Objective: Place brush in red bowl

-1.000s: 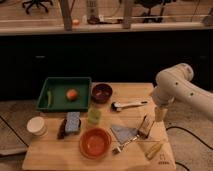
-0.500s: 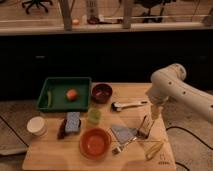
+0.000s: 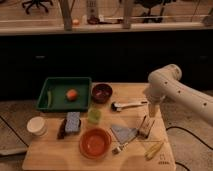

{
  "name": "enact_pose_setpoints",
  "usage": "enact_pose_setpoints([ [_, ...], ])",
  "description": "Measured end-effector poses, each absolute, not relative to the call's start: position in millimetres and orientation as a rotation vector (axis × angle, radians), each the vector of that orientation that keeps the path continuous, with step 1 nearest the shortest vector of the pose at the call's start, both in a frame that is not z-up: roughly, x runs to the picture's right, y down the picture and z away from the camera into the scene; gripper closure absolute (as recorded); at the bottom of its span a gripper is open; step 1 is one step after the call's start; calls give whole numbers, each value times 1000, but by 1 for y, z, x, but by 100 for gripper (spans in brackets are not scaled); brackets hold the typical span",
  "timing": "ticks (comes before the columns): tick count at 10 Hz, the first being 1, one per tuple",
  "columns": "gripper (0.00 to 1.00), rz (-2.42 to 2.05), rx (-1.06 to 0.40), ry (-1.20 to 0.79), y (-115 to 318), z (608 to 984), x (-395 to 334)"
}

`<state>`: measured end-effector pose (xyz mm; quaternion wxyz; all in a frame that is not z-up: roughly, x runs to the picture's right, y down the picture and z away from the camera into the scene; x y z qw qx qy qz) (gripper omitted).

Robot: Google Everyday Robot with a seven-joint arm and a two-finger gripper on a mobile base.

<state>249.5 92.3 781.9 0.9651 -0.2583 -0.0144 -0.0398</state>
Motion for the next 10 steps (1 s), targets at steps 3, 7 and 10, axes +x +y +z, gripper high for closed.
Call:
enact_pose_setpoints([
  [3,20,-91,-519,-47,90,796,244],
  [7,20,-102,-517,-63,90,814,242],
  [10,20,-123,-524,-75,93,830,239],
])
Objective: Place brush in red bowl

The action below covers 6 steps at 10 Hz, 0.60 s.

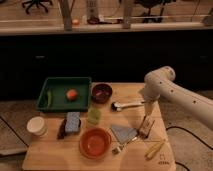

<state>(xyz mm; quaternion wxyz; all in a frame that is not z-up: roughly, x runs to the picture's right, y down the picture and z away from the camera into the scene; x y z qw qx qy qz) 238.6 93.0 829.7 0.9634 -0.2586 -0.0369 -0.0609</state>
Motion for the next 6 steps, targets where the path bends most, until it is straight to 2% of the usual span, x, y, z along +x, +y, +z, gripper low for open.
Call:
enact_pose_setpoints([
  [6,20,-146,-541,-96,96,858,233],
])
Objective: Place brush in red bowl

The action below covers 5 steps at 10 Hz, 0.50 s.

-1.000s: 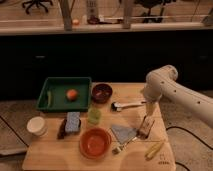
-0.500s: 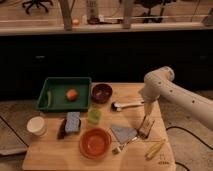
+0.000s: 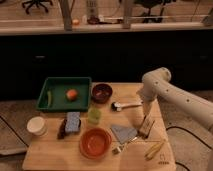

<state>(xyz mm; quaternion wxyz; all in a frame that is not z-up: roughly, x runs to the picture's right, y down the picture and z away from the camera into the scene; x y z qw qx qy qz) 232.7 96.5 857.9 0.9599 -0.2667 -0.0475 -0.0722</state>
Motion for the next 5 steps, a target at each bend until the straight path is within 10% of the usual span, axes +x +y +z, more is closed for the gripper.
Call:
enact_pose_setpoints([
  [5,20,-154,-554,-114,101,878,224],
])
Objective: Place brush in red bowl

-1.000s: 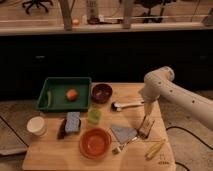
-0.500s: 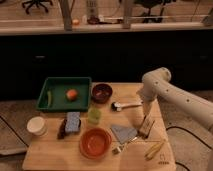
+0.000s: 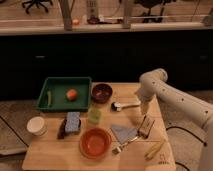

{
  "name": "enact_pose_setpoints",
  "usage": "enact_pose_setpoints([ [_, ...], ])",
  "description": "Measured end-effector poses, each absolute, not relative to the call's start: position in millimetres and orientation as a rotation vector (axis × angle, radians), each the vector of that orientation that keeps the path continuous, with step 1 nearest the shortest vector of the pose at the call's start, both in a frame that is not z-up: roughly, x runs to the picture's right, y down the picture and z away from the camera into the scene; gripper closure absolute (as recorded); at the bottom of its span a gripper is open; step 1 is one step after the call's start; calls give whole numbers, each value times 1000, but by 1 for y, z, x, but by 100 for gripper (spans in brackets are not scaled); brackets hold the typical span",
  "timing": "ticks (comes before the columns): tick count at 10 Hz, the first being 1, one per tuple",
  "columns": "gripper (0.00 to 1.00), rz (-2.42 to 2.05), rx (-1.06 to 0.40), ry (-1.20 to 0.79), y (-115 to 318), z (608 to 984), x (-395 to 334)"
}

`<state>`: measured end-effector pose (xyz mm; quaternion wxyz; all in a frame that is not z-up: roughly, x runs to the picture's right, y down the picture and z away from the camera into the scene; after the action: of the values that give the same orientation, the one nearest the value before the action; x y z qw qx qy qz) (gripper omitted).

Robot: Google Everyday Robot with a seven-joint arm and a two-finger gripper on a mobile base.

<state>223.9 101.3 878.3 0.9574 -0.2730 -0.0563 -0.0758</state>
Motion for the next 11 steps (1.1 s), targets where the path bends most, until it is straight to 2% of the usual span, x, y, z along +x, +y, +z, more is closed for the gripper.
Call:
enact_pose_setpoints([
  [11,20,-166,-569,-140,104,908,196],
])
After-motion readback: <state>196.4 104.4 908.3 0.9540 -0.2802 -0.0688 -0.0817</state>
